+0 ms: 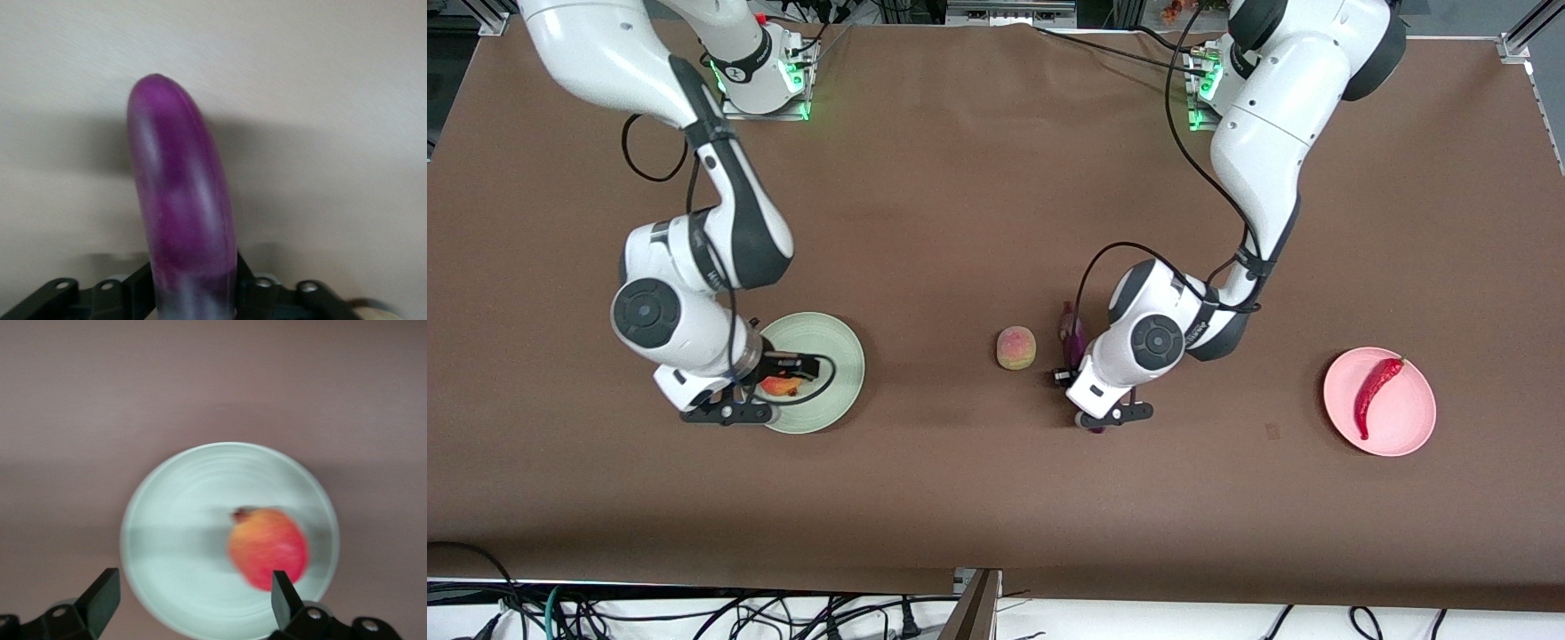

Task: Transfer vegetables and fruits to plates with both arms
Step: 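Grasp the eggplant with the left gripper while the right gripper releases the pomegranate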

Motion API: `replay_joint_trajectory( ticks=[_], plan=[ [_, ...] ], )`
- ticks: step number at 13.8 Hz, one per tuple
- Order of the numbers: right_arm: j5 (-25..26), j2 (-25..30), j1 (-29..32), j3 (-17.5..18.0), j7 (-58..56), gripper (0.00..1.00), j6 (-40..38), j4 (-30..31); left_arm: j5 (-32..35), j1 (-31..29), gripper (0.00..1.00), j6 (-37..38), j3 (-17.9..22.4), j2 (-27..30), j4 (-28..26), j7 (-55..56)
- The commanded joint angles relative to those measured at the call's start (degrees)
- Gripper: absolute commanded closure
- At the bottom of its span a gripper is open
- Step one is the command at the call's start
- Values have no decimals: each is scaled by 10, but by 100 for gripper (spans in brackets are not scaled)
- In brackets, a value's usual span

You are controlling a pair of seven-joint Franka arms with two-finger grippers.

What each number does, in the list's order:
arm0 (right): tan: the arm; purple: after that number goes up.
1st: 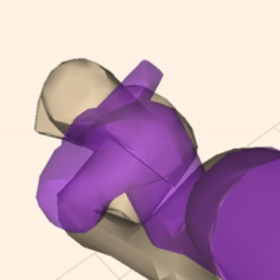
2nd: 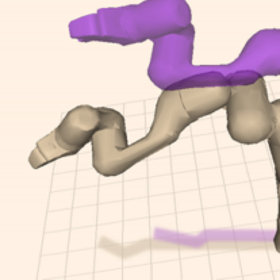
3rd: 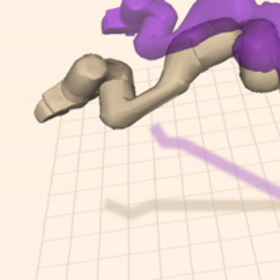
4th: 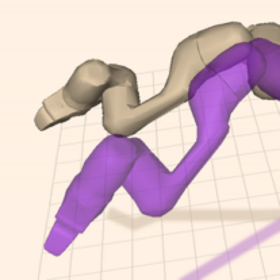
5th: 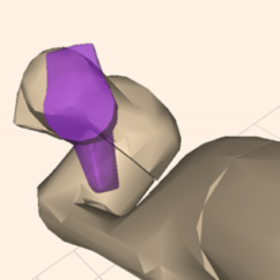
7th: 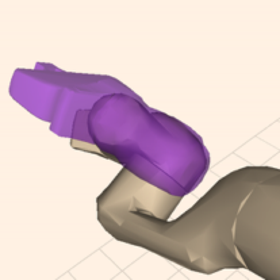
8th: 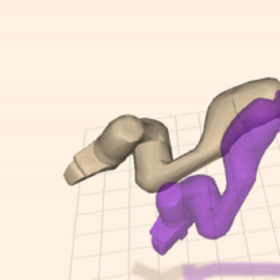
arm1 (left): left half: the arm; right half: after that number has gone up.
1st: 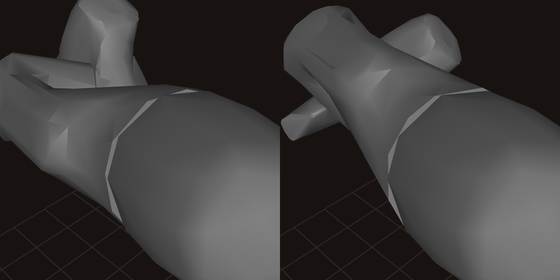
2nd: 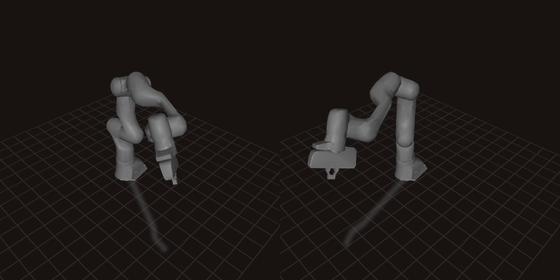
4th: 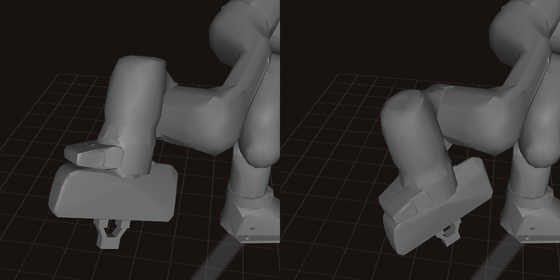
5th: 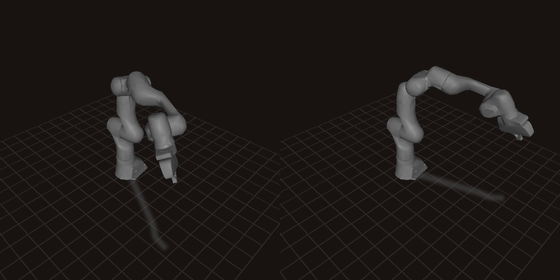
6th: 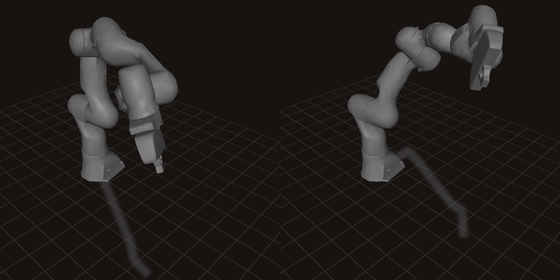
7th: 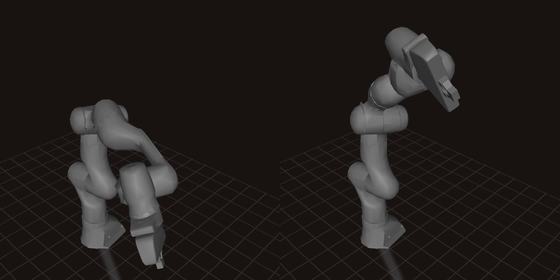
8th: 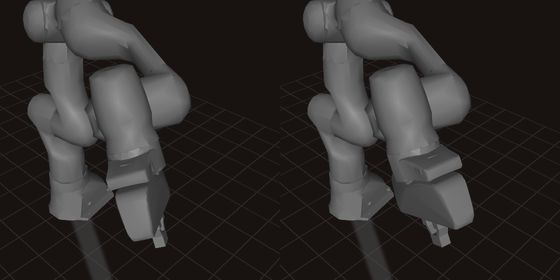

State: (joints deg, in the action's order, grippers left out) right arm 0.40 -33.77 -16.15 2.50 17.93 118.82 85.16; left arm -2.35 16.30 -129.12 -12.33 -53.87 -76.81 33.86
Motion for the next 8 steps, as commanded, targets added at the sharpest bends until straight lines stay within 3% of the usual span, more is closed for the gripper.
replay_joint_trajectory(
  ticks=[1, 8],
  plan=[
    [0, 1, -54, -2, 92, 0, 3, -3, 9, -30, 100, 74, 1, 32, -1, -35],
    [5, -57, -202, -4, 325, 0, 176, -3, 10, -128, 100, 189, 7, 87, -2, -213]
  ],
)
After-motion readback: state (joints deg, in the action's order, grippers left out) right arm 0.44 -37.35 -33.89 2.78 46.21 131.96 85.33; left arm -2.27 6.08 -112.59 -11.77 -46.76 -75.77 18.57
